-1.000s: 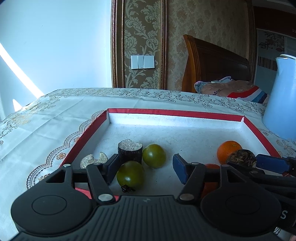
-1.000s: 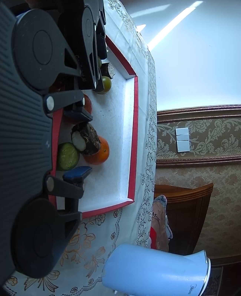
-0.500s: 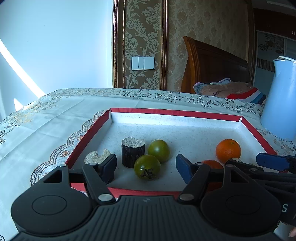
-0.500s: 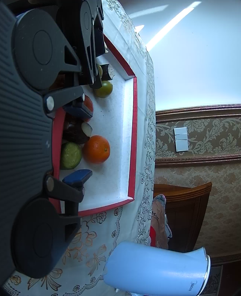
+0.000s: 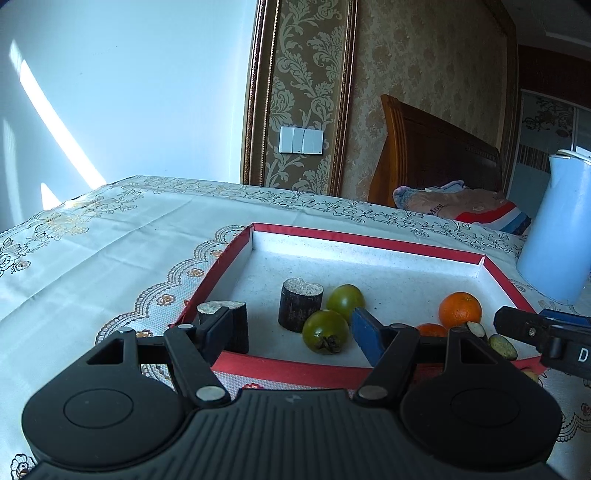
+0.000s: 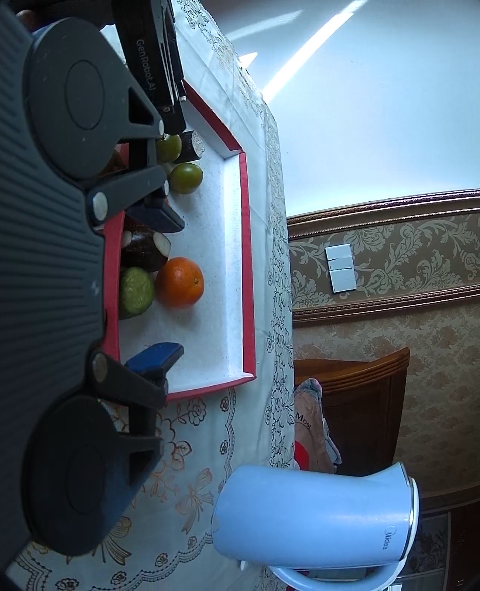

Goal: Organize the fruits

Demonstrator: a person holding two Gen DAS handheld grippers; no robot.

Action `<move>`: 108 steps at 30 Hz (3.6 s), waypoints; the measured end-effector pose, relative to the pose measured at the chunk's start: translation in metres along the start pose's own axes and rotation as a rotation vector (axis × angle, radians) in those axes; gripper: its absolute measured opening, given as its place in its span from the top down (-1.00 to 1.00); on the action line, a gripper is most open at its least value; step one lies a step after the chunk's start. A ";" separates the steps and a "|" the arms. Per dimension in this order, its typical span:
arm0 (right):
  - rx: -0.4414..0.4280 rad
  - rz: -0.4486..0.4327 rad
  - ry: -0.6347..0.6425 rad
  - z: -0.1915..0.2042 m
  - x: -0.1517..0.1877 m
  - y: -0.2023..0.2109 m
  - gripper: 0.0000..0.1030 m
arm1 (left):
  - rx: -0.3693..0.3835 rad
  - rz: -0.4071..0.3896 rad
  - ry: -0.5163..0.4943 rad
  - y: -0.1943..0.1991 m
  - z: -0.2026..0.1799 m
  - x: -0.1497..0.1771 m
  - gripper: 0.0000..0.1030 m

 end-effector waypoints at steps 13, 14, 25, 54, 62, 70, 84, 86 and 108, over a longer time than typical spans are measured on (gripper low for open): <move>-0.002 -0.037 -0.095 -0.041 0.008 0.052 -0.45 | -0.029 0.012 0.179 0.033 0.078 0.018 -0.37; 0.000 -0.015 -0.083 -0.042 0.014 0.051 -0.45 | -0.025 0.008 0.171 0.035 0.078 0.019 -0.37; 0.036 0.126 0.034 -0.024 0.041 0.028 -0.18 | -0.027 0.018 0.132 0.036 0.073 0.025 -0.45; 0.025 0.184 0.090 -0.007 0.046 0.002 0.45 | -0.016 0.063 0.114 0.030 0.070 0.030 -0.58; 0.027 0.181 0.091 -0.006 0.047 0.002 0.51 | -0.014 0.060 0.044 0.031 0.054 0.029 -0.58; 0.020 0.179 0.080 -0.009 0.047 0.003 0.51 | 0.058 0.083 -0.090 0.031 -0.010 0.035 -0.58; 0.017 0.179 0.075 -0.009 0.047 0.003 0.51 | 0.045 0.163 -0.158 0.002 -0.056 0.035 -0.58; 0.018 0.179 0.075 -0.009 0.047 0.003 0.51 | 0.020 0.184 -0.152 -0.004 -0.057 0.037 -0.58; 0.022 0.176 0.077 -0.006 0.047 0.003 0.51 | 0.038 0.185 -0.176 -0.006 -0.067 0.042 0.07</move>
Point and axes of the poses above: each gripper's, at about its wrist camera, not at the fingertips, and y roughly against the way its jaws point, z to its left, x to its underside, the point moved 7 cm from there along -y, roughly the way its jaws point, and after that the axes turned 4 degrees about z, right-handed, at the moved point
